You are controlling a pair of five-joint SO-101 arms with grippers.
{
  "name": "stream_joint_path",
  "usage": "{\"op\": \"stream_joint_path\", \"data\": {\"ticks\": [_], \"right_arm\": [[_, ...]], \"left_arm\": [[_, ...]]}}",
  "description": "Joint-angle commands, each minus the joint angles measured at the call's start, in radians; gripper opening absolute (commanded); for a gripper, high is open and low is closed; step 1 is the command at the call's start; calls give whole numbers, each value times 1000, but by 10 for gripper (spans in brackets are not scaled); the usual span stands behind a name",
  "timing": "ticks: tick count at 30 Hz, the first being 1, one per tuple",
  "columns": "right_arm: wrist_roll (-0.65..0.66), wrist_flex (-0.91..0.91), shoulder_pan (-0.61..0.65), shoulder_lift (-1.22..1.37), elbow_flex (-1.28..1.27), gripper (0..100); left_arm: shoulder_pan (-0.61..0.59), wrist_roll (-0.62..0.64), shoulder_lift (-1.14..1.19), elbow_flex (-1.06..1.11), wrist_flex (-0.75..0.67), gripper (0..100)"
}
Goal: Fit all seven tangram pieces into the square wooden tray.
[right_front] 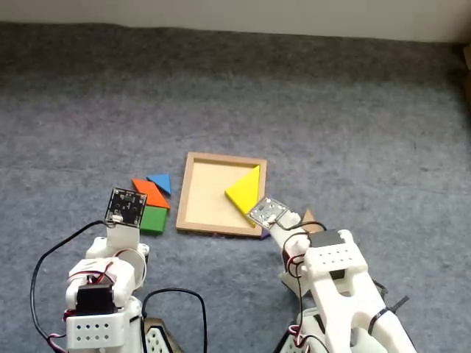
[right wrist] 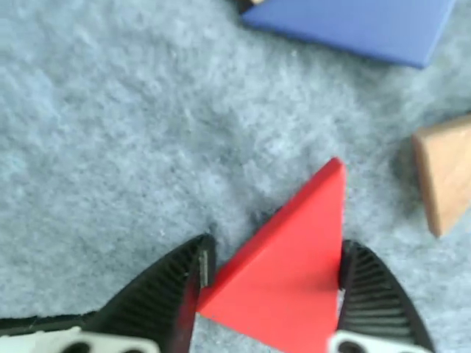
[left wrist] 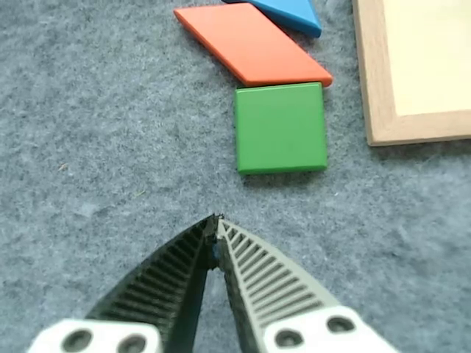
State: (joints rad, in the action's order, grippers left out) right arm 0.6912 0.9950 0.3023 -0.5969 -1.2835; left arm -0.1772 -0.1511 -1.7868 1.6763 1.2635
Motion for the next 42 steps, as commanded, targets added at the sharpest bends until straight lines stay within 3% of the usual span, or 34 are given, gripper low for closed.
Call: {"op": "stream_joint_path", "data": {"ticks": [1, 7, 13, 18, 25, 31, 37, 42], "right_arm": [[6, -79, -35, 12, 50, 213], [8, -64, -107, 8, 134, 178], [98, 27, -108, 1, 139, 131], [98, 77, -108, 1, 147, 134], [11, 242, -110, -2, 265, 298], [26, 343, -108, -59, 308, 306], [69, 400, -104, -309, 125, 306], [140, 338, -143, -461, -38, 306]], "left_arm": [[-2, -8, -21, 19, 8, 6], [-2, -8, -21, 19, 8, 6], [-2, -8, -21, 19, 8, 6], [-2, -8, -21, 19, 8, 6], [-2, -8, -21, 19, 8, 6], [-2, -8, -21, 19, 8, 6], [-2, -8, -21, 19, 8, 6], [-2, -8, -21, 19, 8, 6]]}}
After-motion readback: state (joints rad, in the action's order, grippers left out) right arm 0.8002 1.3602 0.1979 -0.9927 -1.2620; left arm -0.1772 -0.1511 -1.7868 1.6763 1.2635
